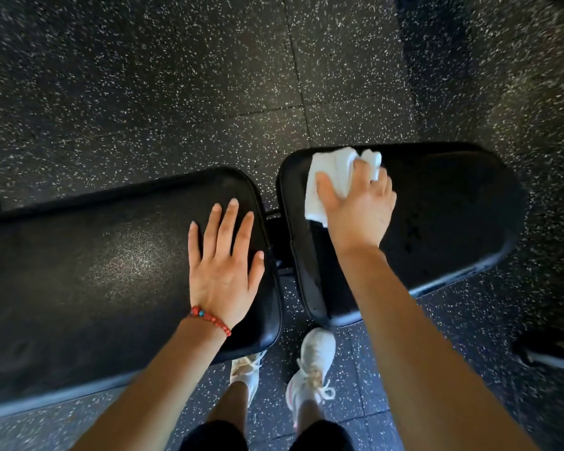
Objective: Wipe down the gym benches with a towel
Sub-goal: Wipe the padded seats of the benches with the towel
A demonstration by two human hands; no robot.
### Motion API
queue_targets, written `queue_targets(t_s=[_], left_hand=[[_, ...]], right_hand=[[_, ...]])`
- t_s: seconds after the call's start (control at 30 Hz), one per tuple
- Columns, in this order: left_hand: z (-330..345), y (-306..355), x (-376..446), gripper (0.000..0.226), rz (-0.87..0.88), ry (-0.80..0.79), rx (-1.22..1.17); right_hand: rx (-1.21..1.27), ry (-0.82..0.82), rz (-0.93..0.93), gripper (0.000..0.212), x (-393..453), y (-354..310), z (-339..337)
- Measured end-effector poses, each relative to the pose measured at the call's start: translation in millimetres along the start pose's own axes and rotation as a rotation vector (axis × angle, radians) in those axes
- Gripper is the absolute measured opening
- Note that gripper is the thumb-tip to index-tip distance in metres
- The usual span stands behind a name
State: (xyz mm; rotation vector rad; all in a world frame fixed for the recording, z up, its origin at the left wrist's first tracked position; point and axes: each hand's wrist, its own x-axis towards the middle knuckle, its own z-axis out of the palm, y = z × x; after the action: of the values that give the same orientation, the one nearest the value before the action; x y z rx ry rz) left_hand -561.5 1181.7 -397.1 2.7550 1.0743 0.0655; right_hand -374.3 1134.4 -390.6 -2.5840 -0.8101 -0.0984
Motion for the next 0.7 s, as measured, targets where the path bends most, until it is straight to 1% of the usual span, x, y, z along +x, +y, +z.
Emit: queue_targets(t_s=[0.1, 0.23, 0.27, 0.3, 0.4, 0.43, 0.5, 0.57, 0.6, 0.7], left_hand=[[1, 1, 1, 0.05, -0.004, 0.018, 0.004], [1, 6, 3, 0.049, -0.03, 0.047, -0.009], [1, 7, 5, 0.049, -0.035, 0.052, -0.011], [1, 9, 6, 0.049, -0.039, 0.054, -0.014], [2, 15, 13, 0.049, -0.018, 0.052, -0.034], [2, 17, 16, 0.049, -0.007, 0.052, -0.035], [4, 23, 24, 0.049, -0.004, 0.073, -0.034], [4, 33, 30, 0.049, -0.02, 0.102, -0.063], [3, 39, 33, 0.048, -0.028, 0.111, -0.086], [7, 58, 39, 0.049, -0.006, 0.101, -0.113]], right_hand=[[0.014, 0.001, -0.038, 0.048, 13, 0, 5], [0.011, 0.009, -0.132, 0.048, 13, 11, 4], [0.005, 0.002, -0.122, 0.049, 18, 17, 2], [-0.007, -0.008, -0.069, 0.052, 24, 25, -2], [-0.025, -0.069, 0.201, 0.065, 48, 56, -20], [-0.012, -0.064, 0.25, 0.065, 53, 62, -25], [0.004, -0.055, 0.278, 0.061, 56, 60, -25], [-0.007, -0.091, 0.232, 0.058, 51, 47, -18], [0.004, -0.111, 0.172, 0.056, 48, 39, -13], [0.072, -0.079, 0.013, 0.048, 49, 27, -3]])
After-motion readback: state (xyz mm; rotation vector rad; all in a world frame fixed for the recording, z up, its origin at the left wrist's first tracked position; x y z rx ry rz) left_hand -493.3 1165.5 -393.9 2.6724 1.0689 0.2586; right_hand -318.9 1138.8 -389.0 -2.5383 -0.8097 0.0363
